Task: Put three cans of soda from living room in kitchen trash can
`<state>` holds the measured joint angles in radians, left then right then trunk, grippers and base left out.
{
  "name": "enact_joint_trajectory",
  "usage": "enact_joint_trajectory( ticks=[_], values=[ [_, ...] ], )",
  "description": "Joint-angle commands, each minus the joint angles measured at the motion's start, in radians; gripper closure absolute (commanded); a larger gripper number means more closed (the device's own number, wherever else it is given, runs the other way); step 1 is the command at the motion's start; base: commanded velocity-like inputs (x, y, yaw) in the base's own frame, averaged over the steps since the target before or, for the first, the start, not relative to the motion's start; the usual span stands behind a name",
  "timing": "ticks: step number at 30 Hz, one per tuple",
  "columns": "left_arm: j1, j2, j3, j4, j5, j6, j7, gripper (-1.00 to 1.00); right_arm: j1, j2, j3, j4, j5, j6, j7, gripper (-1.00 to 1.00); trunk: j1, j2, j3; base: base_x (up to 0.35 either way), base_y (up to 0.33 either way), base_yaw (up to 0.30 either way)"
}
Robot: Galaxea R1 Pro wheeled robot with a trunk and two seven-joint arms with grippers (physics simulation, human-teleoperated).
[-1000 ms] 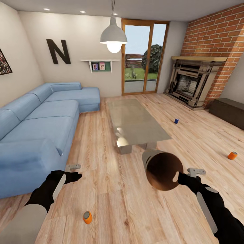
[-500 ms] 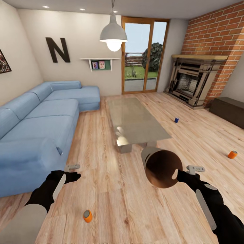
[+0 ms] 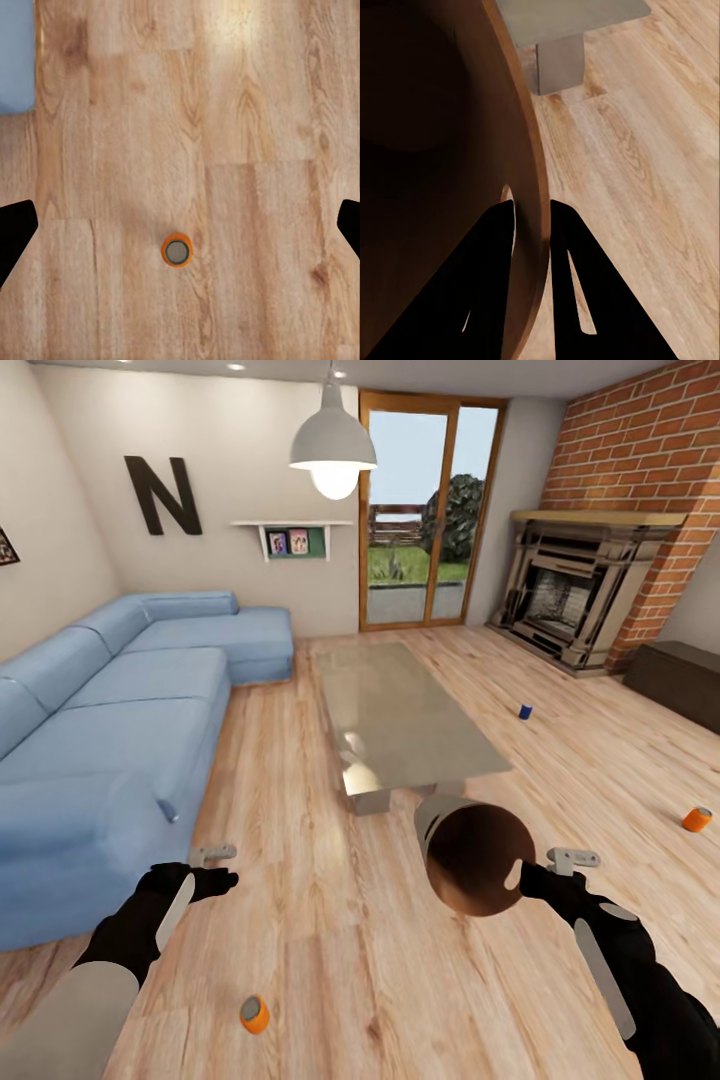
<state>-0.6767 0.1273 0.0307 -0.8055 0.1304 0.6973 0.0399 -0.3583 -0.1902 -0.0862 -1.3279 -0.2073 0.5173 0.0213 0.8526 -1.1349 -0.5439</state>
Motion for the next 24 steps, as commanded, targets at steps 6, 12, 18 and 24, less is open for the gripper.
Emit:
enact_joint_trajectory(
  ticks=[6,12,18,24],
  values=[
    [0.000,0.000,0.000,0.000,0.000,0.000,0.000,-1.00,0.000,0.000,0.004,-0.004,-0.009,0.000,0.006,1.00,0.000,0.000,-0.009,0.219,0.000,0.000],
    [0.000,0.000,0.000,-0.001,0.000,-0.001,0.000,-1.00,0.000,0.000,0.005,-0.004,-0.009,-0.001,0.006,1.00,0.000,0.000,-0.019,0.049,0.000,0.000],
    [0.000,0.000,0.000,-0.001,0.000,-0.001,0.000,-1.00,0.000,0.000,0.005,-0.004,-0.009,-0.002,0.006,1.00,0.000,0.000,-0.029,0.010,0.000,0.000],
    [0.000,0.000,-0.001,-0.001,-0.001,-0.001,0.000,-1.00,0.000,0.000,0.005,-0.004,-0.009,-0.003,0.006,1.00,0.000,0.000,-0.038,0.001,-0.001,0.000]
  ],
)
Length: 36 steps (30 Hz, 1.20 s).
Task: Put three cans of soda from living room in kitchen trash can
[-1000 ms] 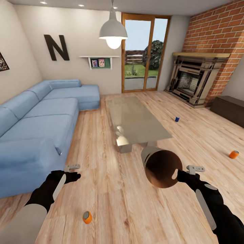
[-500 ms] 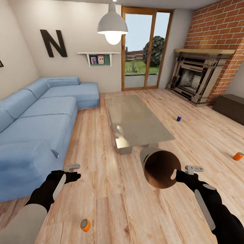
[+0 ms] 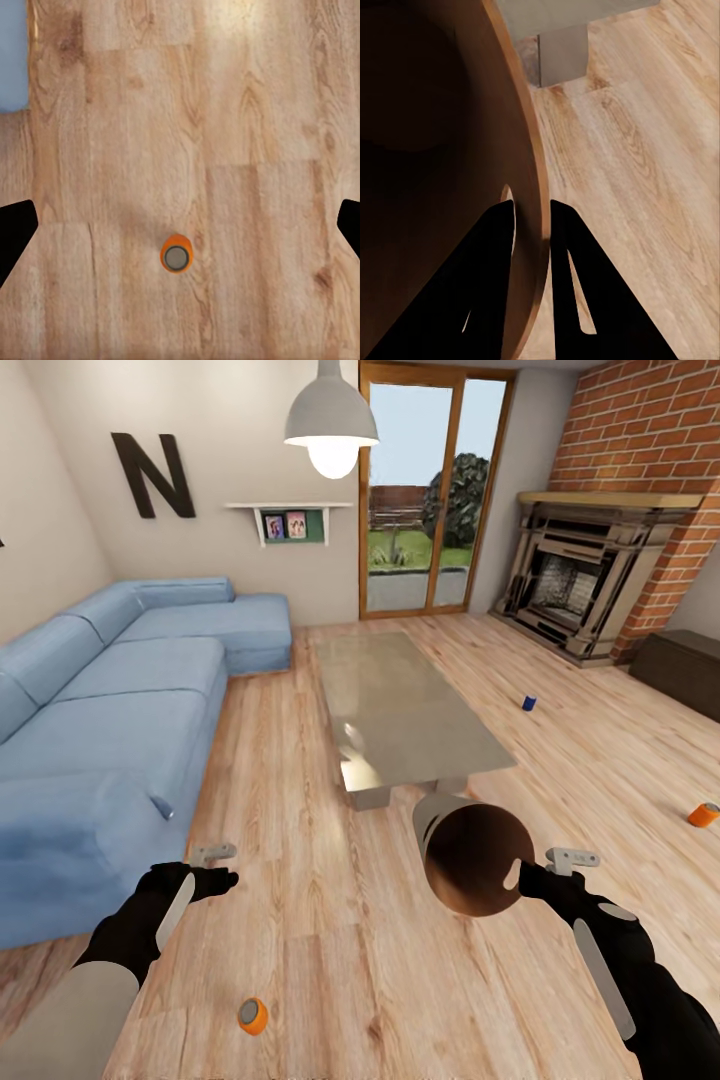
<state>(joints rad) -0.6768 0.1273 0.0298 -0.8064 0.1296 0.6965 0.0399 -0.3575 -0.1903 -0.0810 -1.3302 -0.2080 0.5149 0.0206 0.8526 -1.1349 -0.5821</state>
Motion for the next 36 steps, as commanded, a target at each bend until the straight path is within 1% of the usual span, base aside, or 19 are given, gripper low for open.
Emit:
enact_joint_trajectory(
  ticks=[1,5,18,36],
  values=[
    [0.000,0.000,0.000,0.000,0.000,0.000,0.000,-1.00,-0.001,0.000,0.000,-0.001,-0.008,0.000,0.007,1.00,0.000,0.000,-0.002,0.000,-0.046,0.000],
    [-0.001,0.000,0.001,0.001,0.000,0.000,0.000,-1.00,0.000,0.000,0.000,-0.001,-0.008,-0.001,0.007,1.00,0.000,0.000,-0.008,0.000,-0.159,0.000],
    [-0.001,-0.006,0.000,0.001,0.001,0.001,0.000,-1.00,0.000,0.001,0.000,-0.003,-0.008,-0.002,0.006,1.00,0.000,0.000,-0.029,0.000,-0.253,0.000],
    [-0.001,-0.008,0.001,0.001,0.002,0.000,0.003,-1.00,0.000,0.001,0.002,-0.001,-0.008,-0.003,0.004,1.00,0.000,0.000,-0.057,0.000,-0.019,0.000]
  ],
)
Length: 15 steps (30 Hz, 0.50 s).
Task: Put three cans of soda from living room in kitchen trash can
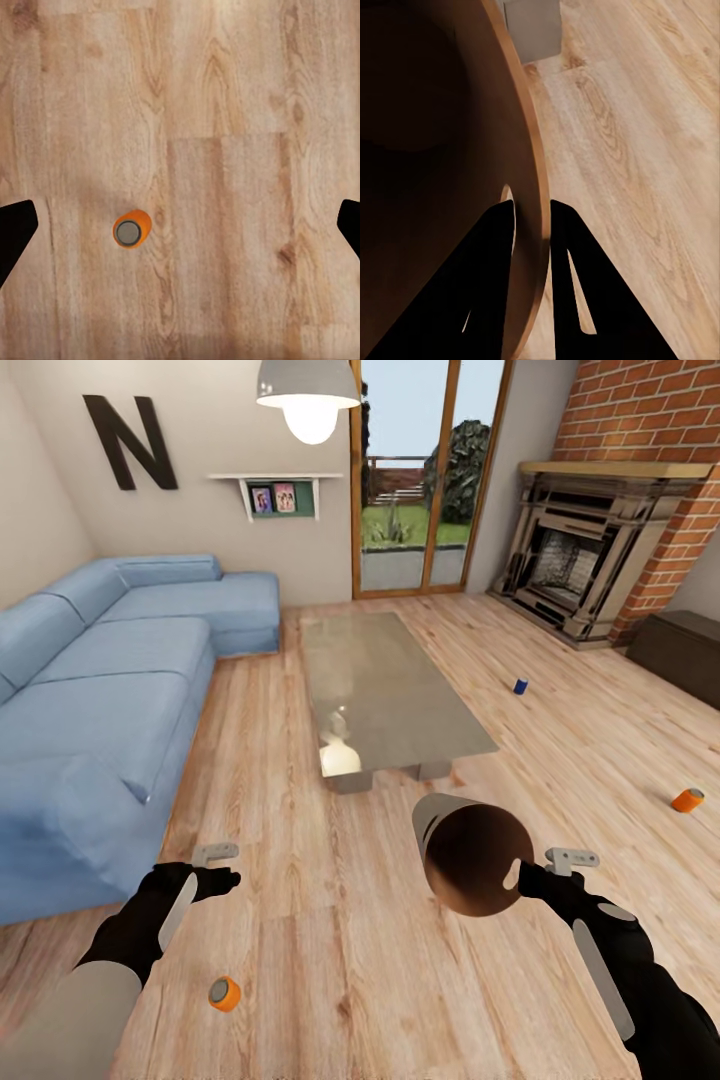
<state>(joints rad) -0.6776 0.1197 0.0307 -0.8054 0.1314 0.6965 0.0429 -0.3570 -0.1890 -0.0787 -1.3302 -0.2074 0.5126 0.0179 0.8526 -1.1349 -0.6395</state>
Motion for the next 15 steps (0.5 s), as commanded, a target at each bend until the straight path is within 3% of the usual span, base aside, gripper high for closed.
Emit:
enact_joint_trajectory(
  ticks=[1,15],
  values=[
    [0.000,0.000,0.000,0.000,0.000,0.000,0.000,-1.00,-0.001,0.000,0.000,-0.001,-0.009,0.000,0.007,1.00,0.000,0.000,-0.002,0.000,0.000,0.000],
    [0.000,0.002,0.006,0.000,0.001,-0.012,0.003,-1.00,-0.001,0.000,0.002,0.000,-0.009,0.000,0.007,1.00,0.000,0.000,-0.024,0.000,0.000,0.000]
  ],
)
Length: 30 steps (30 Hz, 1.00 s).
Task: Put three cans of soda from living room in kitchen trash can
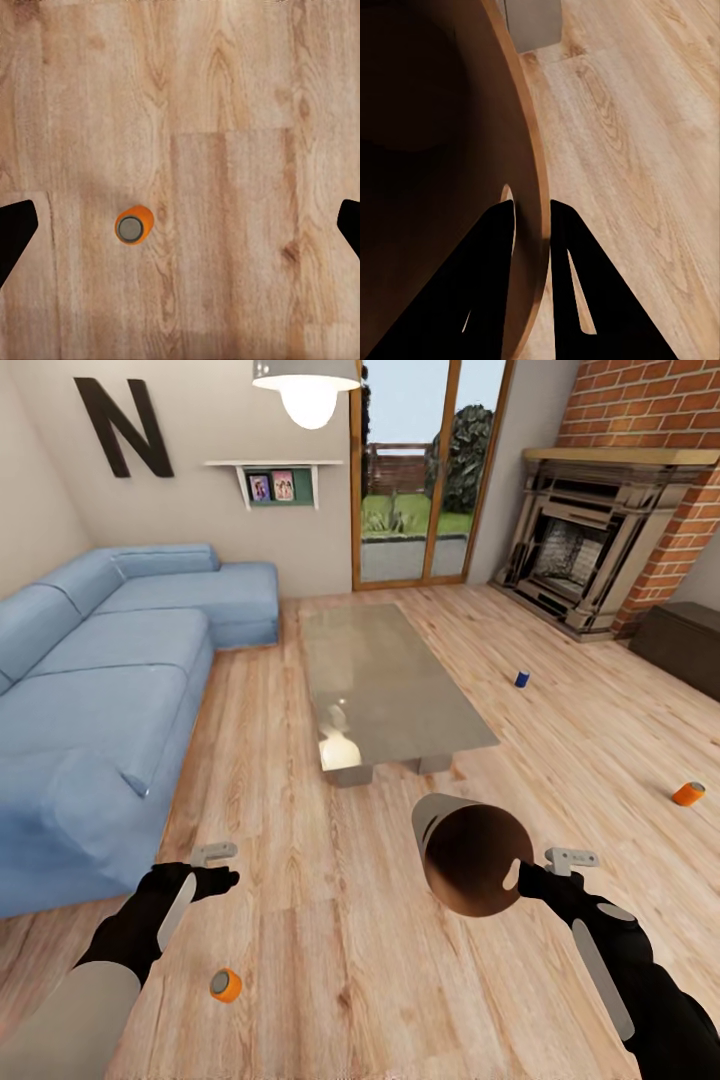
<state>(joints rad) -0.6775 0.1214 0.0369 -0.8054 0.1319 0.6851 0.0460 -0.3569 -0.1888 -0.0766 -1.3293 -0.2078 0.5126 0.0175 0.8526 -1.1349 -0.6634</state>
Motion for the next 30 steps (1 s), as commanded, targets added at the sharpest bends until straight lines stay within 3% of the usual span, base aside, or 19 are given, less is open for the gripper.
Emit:
enact_joint_trajectory(
  ticks=[1,13,20,30],
  values=[
    [0.000,0.000,0.000,0.000,0.000,-0.002,0.000,-1.00,-0.001,0.000,0.000,-0.001,-0.009,0.000,0.007,1.00,0.000,0.000,-0.002,0.000,0.000,0.000],
    [0.000,0.008,0.003,-0.001,0.000,-0.017,0.000,-1.00,-0.001,0.000,0.022,0.001,-0.007,0.000,0.006,1.00,0.000,0.000,-0.021,0.000,0.000,0.000],
    [-0.001,0.010,0.003,-0.001,0.002,-0.023,0.039,-1.00,-0.001,0.000,0.027,0.001,-0.008,0.000,-0.013,1.00,0.000,0.000,-0.032,0.000,0.000,0.000],
    [0.000,0.008,0.003,-0.001,0.001,-0.034,0.046,-1.00,-0.001,0.000,0.042,0.002,-0.009,0.000,-0.019,1.00,0.000,0.000,-0.048,0.000,0.049,0.000]
  ],
)
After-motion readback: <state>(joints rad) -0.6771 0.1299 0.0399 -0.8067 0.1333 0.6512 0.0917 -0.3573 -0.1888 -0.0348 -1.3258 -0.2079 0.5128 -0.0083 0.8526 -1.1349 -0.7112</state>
